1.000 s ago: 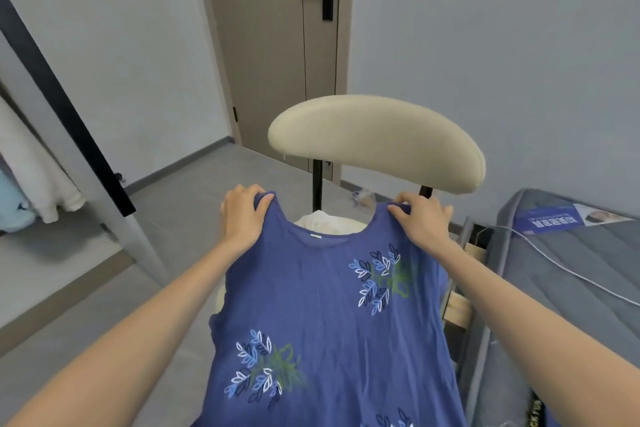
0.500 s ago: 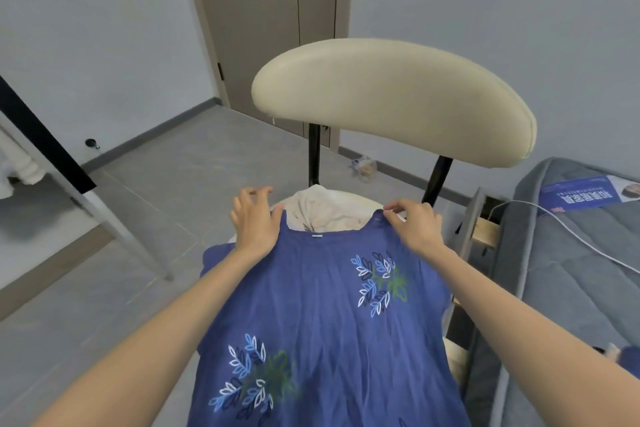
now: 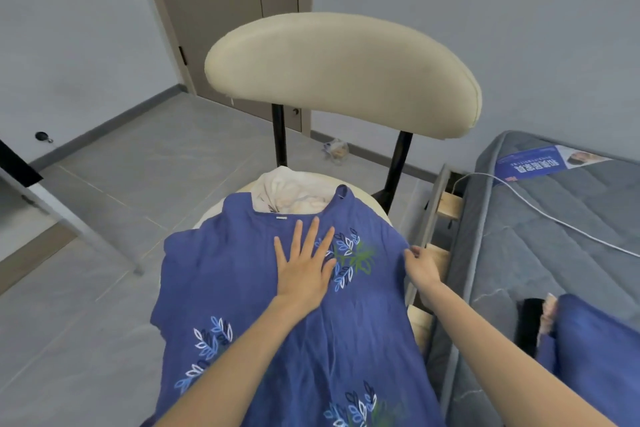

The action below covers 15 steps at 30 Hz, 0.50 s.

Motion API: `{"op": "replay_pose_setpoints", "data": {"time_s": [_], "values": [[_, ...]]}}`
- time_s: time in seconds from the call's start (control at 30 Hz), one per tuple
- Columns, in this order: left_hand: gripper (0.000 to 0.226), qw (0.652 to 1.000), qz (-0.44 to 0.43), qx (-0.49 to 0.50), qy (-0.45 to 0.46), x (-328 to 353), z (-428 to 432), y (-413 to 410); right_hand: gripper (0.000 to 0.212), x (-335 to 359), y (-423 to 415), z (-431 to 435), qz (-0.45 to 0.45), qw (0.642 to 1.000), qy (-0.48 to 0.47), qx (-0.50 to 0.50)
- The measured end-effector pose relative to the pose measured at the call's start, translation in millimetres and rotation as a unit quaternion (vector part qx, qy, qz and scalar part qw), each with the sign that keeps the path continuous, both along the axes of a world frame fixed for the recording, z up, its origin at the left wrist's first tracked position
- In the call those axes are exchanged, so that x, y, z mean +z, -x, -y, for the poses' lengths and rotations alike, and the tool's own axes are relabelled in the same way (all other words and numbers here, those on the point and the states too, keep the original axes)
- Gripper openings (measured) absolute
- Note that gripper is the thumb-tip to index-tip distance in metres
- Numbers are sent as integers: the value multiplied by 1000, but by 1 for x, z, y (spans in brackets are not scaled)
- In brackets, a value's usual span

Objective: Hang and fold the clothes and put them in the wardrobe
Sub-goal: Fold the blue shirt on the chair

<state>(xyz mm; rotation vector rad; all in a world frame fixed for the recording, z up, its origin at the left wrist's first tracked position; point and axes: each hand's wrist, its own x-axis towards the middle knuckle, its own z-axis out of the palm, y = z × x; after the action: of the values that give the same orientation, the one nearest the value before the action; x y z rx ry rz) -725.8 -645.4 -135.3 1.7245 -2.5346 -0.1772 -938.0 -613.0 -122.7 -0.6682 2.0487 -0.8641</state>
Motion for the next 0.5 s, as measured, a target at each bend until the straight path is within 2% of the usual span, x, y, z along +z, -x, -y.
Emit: {"op": "replay_pose_setpoints", "data": {"time_s": [0.07, 0.23, 0.37, 0.5], "values": [[55, 1000, -9, 0, 6, -4, 0, -1, 31, -7, 0, -5, 74, 996, -21, -36], [55, 999, 22, 6, 28, -19, 7, -3, 40, -20, -1, -9, 272, 956, -35, -107], [56, 999, 31, 0, 37, -24, 9, -2, 49, -33, -2, -6, 300, 941, -58, -146], [61, 999, 19, -21, 19, -27, 9, -2, 66, -54, -2, -6, 379, 900, -120, -180]]}}
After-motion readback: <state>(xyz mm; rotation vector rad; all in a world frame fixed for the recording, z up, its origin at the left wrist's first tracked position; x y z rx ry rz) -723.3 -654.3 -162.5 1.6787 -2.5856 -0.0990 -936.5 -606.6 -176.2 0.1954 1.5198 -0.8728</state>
